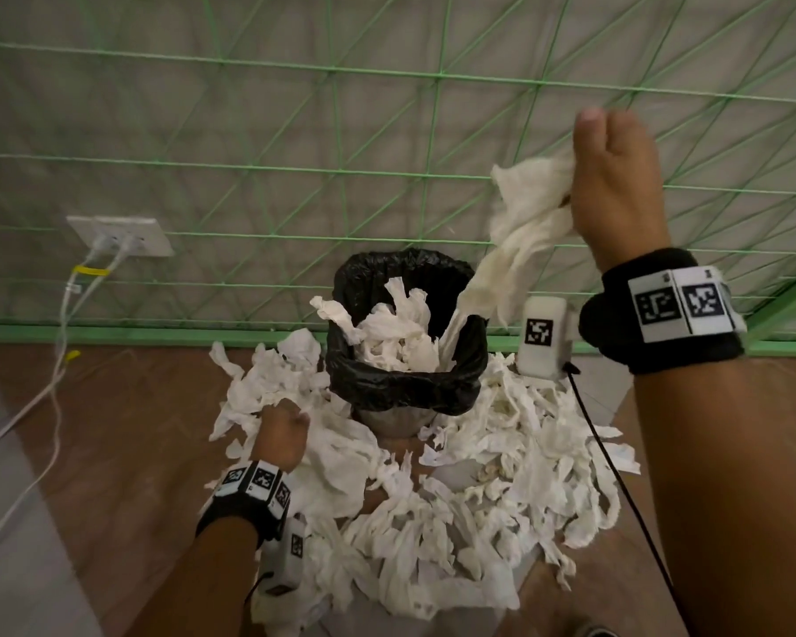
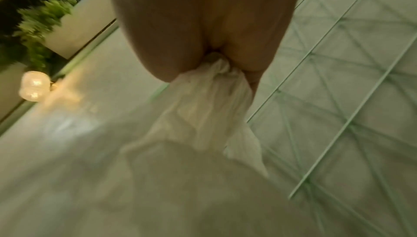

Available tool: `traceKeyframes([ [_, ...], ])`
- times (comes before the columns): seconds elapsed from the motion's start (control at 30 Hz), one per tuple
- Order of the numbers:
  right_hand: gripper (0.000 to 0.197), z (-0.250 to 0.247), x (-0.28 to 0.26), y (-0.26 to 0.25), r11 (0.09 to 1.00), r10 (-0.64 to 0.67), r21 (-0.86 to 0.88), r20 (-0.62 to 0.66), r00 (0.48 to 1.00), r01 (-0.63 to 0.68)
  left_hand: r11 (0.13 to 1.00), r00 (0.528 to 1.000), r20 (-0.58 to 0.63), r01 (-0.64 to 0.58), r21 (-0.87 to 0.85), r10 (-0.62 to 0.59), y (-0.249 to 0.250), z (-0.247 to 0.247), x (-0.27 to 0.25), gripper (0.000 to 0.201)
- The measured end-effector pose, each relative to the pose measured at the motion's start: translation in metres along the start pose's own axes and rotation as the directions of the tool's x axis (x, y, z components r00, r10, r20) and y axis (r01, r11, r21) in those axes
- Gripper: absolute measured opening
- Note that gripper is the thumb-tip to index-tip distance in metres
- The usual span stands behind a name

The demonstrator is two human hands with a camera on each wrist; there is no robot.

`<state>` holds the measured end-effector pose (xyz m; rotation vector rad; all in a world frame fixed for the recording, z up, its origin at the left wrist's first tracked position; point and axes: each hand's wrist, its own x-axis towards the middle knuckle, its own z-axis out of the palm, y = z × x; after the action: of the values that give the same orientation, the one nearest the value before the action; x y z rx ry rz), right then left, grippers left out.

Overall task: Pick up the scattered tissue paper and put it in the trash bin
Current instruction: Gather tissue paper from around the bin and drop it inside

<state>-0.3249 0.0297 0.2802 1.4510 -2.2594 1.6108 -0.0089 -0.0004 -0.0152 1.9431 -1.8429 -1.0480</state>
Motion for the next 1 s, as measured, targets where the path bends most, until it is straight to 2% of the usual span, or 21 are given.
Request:
traceKeyframes([
  [0.03,0.030,0.003,0.001,-0.010,0.997,-0.053,0.055,-0.010,0.999,0.054,1.000,1.000,-0.011,-0.018,0.011,0.019,0.001,-0.001,-0.001,0.006],
  [0.13,0.011,0.029,-0.007,-0.020,0.974,-0.214,0.079,0.013,0.977,0.212,0.996,0.998,-0.025,-0.055,-0.064,0.054,-0.002,-0.001,-0.007,0.028],
  [0.23,0.017,0.071,-0.036,-0.011,0.974,-0.224,-0.027,0.072,0.972,0.226,0.989,0.996,-0.017,-0.092,-0.118,0.090,0.002,-0.002,-0.010,0.036],
  [0.27,0.018,0.084,-0.047,-0.002,0.975,-0.197,-0.069,0.160,0.967,0.210,0.989,0.996,-0.016,-0.091,-0.113,0.090,0.004,-0.002,-0.011,0.030],
  [0.3,0.018,0.097,-0.058,0.009,0.968,-0.144,-0.149,0.336,0.931,0.203,0.995,0.998,-0.001,-0.062,-0.077,0.062,0.007,-0.003,-0.011,0.019],
  [0.33,0.021,0.106,-0.070,0.018,0.947,-0.052,-0.238,0.549,0.834,0.216,0.998,1.000,0.018,-0.022,-0.050,0.023,0.009,-0.005,-0.011,0.013],
  [0.37,0.025,0.112,-0.079,0.027,0.931,0.021,-0.272,0.708,0.706,0.244,1.000,0.999,0.040,0.021,-0.021,-0.021,0.008,-0.004,-0.009,0.019],
  [0.4,0.026,0.116,-0.086,0.036,0.937,0.050,-0.256,0.775,0.630,0.239,0.999,0.999,0.043,0.034,-0.007,-0.034,0.007,-0.005,-0.007,0.023],
  [0.43,0.022,0.116,-0.089,0.043,0.958,0.040,-0.212,0.763,0.645,0.192,0.999,0.999,0.042,0.033,0.003,-0.033,0.004,-0.005,-0.004,0.021],
  [0.47,0.020,0.114,-0.089,0.048,0.976,0.012,-0.165,0.695,0.719,0.144,0.999,0.999,0.034,0.021,0.023,-0.022,0.001,-0.004,0.000,0.018],
  [0.53,0.032,0.108,-0.081,0.065,0.983,0.001,-0.163,0.450,0.893,0.081,0.998,0.999,0.030,0.008,0.060,-0.010,-0.004,-0.006,0.004,0.013],
  [0.57,0.040,0.102,-0.076,0.075,0.980,0.048,-0.196,0.358,0.932,0.025,0.998,1.000,0.031,-0.002,0.056,0.000,-0.004,-0.007,0.005,0.007],
  [0.6,0.048,0.095,-0.072,0.085,0.969,0.127,-0.242,0.318,0.940,-0.049,0.999,0.999,0.025,-0.032,0.026,0.032,-0.004,-0.009,0.006,0.004],
  [0.63,0.055,0.087,-0.069,0.095,0.947,0.234,-0.290,0.335,0.913,-0.137,0.998,0.998,0.015,-0.057,-0.029,0.058,-0.002,-0.013,0.007,0.011],
  [0.7,0.064,0.076,-0.069,0.113,0.909,0.391,-0.320,0.436,0.810,-0.267,0.989,0.996,-0.009,-0.092,-0.115,0.092,0.007,-0.024,0.010,0.027],
  [0.73,0.064,0.074,-0.070,0.119,0.903,0.415,-0.322,0.484,0.770,-0.284,0.984,0.994,-0.038,-0.111,-0.137,0.106,0.014,-0.032,0.015,0.030],
  [0.77,0.060,0.075,-0.071,0.131,0.910,0.408,-0.301,0.514,0.755,-0.286,0.978,0.991,-0.066,-0.127,-0.166,0.118,0.023,-0.040,0.019,0.033],
  [0.83,0.042,0.078,-0.075,0.145,0.920,0.393,-0.215,0.521,0.758,-0.329,0.976,0.994,-0.068,-0.092,-0.200,0.080,0.049,-0.062,0.024,0.033],
  [0.9,0.024,0.083,-0.079,0.152,0.907,0.421,-0.190,0.464,0.779,-0.377,0.969,0.997,-0.067,-0.052,-0.243,0.036,0.079,-0.087,0.024,0.029],
  [0.97,0.013,0.084,-0.077,0.152,0.903,0.427,-0.234,0.395,0.813,-0.361,0.910,0.993,-0.083,-0.114,-0.400,0.088,0.115,-0.117,0.010,0.025],
  [1.0,0.015,0.083,-0.076,0.148,0.906,0.413,-0.251,0.357,0.838,-0.340,0.865,0.982,-0.116,-0.188,-0.466,0.151,0.133,-0.128,0.002,0.025],
])
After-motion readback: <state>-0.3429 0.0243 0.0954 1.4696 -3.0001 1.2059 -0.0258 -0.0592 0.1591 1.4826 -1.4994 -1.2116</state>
